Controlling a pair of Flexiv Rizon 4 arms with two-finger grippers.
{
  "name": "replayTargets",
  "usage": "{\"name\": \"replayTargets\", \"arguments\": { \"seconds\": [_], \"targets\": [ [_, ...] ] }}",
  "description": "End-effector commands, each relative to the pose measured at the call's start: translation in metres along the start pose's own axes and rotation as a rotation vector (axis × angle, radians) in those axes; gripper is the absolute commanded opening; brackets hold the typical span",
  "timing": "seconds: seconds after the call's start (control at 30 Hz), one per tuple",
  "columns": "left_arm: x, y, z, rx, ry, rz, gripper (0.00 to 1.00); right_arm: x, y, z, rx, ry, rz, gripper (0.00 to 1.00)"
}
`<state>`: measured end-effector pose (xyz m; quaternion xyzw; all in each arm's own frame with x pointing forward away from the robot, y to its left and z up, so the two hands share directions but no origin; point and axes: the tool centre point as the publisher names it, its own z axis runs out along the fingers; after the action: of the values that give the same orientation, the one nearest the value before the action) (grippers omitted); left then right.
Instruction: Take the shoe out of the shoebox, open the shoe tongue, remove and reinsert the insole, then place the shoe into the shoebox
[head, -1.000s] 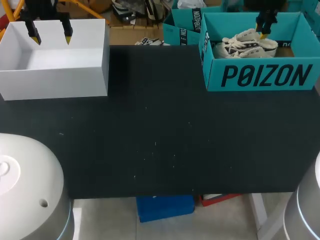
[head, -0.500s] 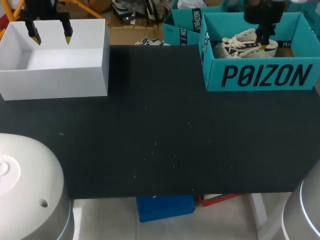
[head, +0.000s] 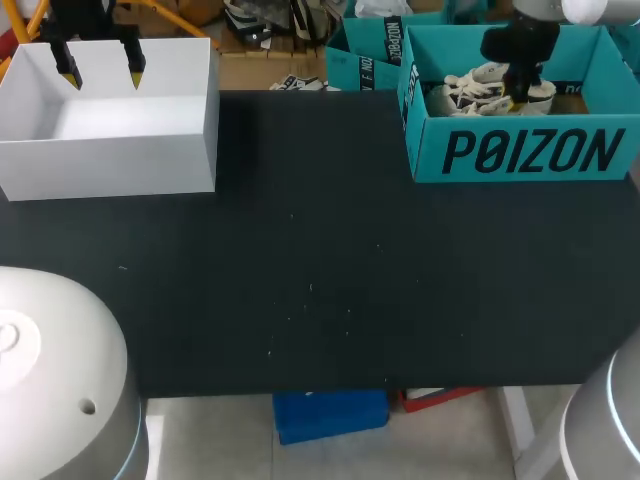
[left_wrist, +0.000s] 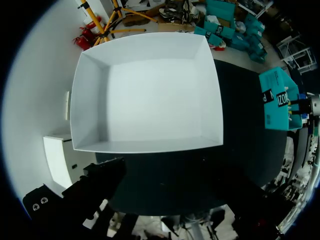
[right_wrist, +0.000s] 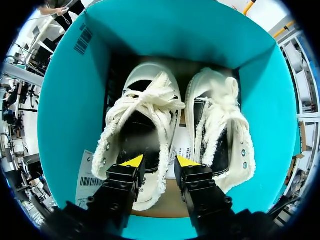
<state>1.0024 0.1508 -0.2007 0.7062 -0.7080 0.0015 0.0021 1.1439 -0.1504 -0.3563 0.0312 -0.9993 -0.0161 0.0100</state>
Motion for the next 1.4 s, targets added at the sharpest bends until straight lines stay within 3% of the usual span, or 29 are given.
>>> {"name": "replayTargets", "arguments": {
  "seconds": [0.03,0.13,0.57,0.6,0.63,0.67,0.73,0.97,1.17,1.4],
  "targets": [
    [0.001,0.001,-0.001,-0.001,-0.003,-0.001,1.0,-0.01,0.0,0.017,-0.007,0.019,0.002,0.33],
    [0.001,0.001,-0.001,-0.001,-0.003,-0.001,1.0,-0.01,0.002,0.027,-0.015,0.026,0.009,0.27],
    [0.001,0.001,-0.001,-0.001,-0.003,-0.001,1.0,-0.005,0.005,0.055,-0.033,0.044,0.021,0.27],
    [0.001,0.001,-0.001,-0.001,-0.003,-0.001,1.0,-0.005,0.004,0.056,-0.032,0.044,0.022,0.22],
    [0.001,0.001,-0.001,-0.001,-0.003,-0.001,1.0,-0.005,0.004,0.056,-0.03,0.044,0.024,0.07],
    [0.001,0.001,-0.001,-0.001,-0.003,-0.001,1.0,-0.005,0.004,0.057,-0.029,0.044,0.026,0.0],
    [0.001,0.001,-0.001,-0.001,-0.003,-0.001,1.0,-0.005,0.003,0.056,-0.027,0.044,0.025,0.0],
    [0.001,0.001,-0.001,-0.001,-0.003,-0.001,1.0,0.003,0.007,0.035,-0.029,0.056,0.032,0.0],
    [0.001,0.001,-0.001,-0.001,-0.003,-0.001,1.0,0.01,0.014,0.007,-0.035,0.067,0.017,0.0],
    [0.001,0.001,-0.001,-0.001,-0.003,-0.001,1.0,0.007,0.008,-0.028,0.005,0.042,0.019,0.0]
  ]
}}
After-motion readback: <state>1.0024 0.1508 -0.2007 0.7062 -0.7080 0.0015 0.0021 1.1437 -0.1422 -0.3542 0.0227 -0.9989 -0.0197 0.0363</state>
